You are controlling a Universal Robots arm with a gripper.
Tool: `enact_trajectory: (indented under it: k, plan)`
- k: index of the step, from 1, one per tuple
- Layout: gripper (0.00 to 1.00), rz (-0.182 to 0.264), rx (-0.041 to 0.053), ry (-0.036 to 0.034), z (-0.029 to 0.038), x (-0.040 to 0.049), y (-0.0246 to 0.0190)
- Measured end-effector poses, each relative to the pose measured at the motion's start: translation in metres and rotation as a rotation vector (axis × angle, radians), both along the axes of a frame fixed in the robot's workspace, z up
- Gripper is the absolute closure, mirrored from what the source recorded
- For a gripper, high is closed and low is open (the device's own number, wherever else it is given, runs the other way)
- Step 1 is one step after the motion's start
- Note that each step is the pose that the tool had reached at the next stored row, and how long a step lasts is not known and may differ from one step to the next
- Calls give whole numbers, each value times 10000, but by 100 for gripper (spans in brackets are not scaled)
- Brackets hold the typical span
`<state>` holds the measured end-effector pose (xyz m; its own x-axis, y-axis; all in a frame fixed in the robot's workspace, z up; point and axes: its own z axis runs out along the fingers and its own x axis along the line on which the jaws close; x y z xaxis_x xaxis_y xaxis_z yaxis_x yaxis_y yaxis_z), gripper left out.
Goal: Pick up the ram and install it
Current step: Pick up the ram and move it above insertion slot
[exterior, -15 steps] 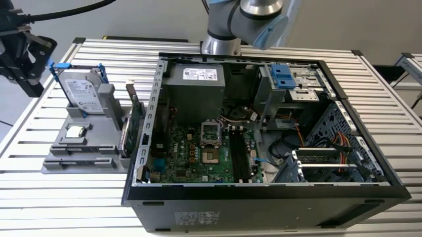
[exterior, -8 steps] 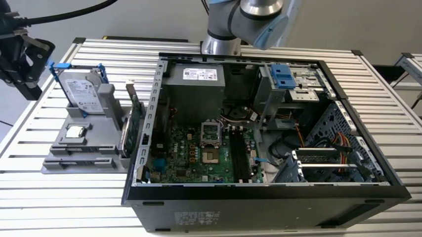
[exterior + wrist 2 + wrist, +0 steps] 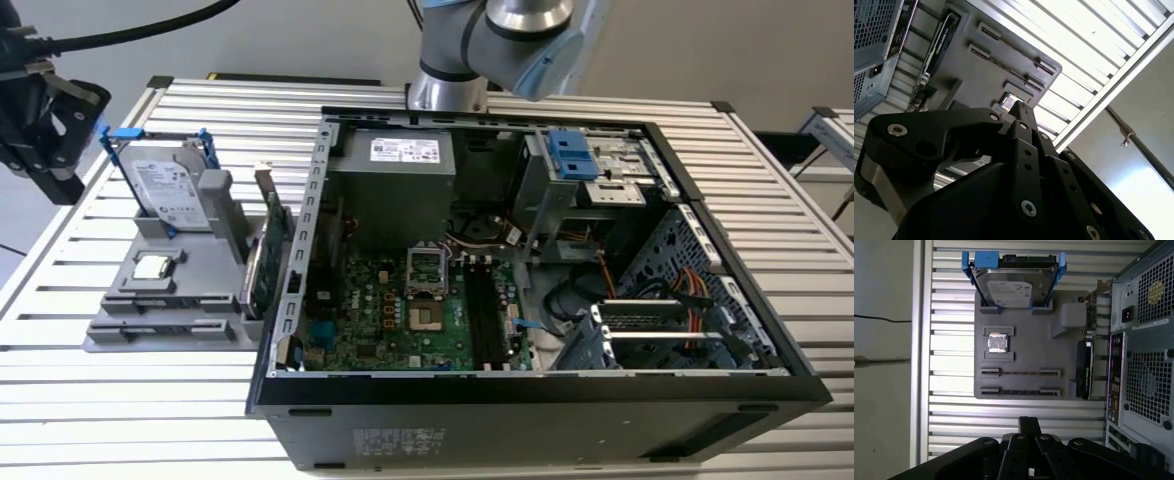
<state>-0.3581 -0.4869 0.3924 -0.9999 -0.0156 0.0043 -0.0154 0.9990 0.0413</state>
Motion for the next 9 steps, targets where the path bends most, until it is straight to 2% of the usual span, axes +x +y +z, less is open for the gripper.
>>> enact_trajectory:
  k: [9]
  plan:
    - [100,-64,-2,2,0,30,-1]
